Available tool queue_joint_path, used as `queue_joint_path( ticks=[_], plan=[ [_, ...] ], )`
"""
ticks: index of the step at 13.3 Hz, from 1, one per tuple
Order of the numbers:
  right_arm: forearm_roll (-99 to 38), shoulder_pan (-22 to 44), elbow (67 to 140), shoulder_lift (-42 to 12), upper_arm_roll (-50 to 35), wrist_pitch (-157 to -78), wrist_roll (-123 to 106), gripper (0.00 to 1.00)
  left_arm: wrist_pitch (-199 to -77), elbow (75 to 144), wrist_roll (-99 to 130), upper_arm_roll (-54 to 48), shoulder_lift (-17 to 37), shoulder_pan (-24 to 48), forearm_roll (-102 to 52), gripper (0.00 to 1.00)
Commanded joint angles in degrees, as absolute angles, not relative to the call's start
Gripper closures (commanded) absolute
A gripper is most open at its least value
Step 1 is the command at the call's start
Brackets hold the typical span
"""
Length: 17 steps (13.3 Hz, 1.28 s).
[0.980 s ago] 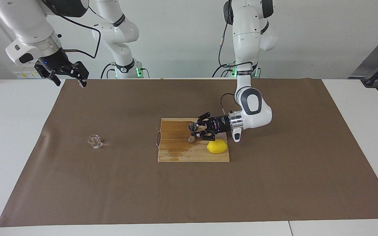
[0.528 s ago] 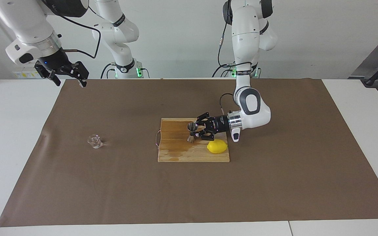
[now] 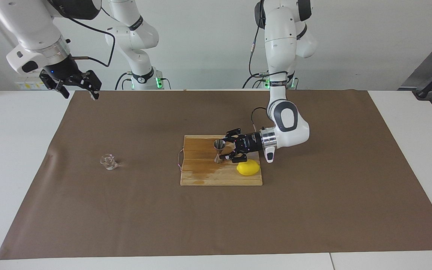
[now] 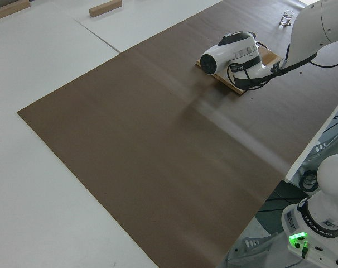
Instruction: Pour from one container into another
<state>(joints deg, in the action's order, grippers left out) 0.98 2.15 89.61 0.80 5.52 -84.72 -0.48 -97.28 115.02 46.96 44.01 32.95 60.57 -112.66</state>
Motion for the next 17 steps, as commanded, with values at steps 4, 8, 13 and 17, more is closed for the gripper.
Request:
queue_joint_path(
  ticks=[4,8,13,17],
  plan=[
    [1.23,2.02,90.26,1.49,5.27,-84.46,-0.79,0.0,-98.26,115.84,47.02,45.44,33.13,62.31,-114.17,0.0],
    [1.23,2.11,90.26,1.49,5.27,-84.46,-0.79,0.0,-97.39,115.84,47.37,45.44,32.87,62.31,-113.91,0.0],
    [1.32,2.11,90.26,1.49,5.27,-84.55,-0.79,0.0,-93.53,115.75,48.6,45.53,32.52,61.61,-113.38,0.0],
    [1.41,2.2,90.26,1.49,5.27,-84.9,-0.88,0.0,-89.92,115.49,48.87,46.58,32.43,61.09,-111.88,0.0]
  ],
)
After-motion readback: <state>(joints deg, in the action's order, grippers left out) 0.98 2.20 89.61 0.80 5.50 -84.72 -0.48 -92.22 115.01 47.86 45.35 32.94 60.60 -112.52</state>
